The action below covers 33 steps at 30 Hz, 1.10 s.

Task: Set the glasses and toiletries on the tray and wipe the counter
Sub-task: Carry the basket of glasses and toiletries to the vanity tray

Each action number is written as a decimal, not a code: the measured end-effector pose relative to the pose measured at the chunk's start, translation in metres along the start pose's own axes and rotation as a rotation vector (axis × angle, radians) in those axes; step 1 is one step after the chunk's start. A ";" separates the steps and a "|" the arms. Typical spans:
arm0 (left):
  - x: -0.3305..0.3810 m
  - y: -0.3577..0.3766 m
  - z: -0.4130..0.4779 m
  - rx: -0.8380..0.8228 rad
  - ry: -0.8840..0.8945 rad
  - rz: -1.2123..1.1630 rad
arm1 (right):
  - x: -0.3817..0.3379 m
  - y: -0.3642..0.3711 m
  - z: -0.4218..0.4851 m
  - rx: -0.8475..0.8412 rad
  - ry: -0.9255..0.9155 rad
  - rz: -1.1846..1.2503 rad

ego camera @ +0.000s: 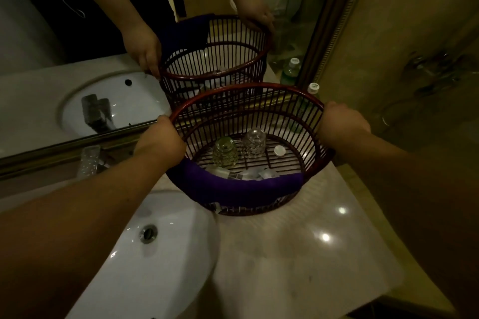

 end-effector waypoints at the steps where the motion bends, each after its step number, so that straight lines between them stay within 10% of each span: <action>1: -0.001 -0.003 -0.004 0.006 0.004 -0.004 | 0.001 -0.001 -0.004 0.002 0.004 0.006; 16: -0.088 -0.098 -0.117 0.076 0.040 -0.023 | -0.019 -0.028 -0.158 0.031 0.034 0.130; 33: -0.407 -0.279 -0.253 0.204 -0.145 -0.031 | -0.294 -0.061 -0.385 0.072 -0.269 0.161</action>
Point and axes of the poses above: each hand's wrist, its own z-axis towards the middle knuckle, its own y-axis out of the palm, x = y × z, the point moved 8 cm from there along z, towards the middle knuckle, and after that the axes turned 14 degrees about -z, right-handed, at the moved point
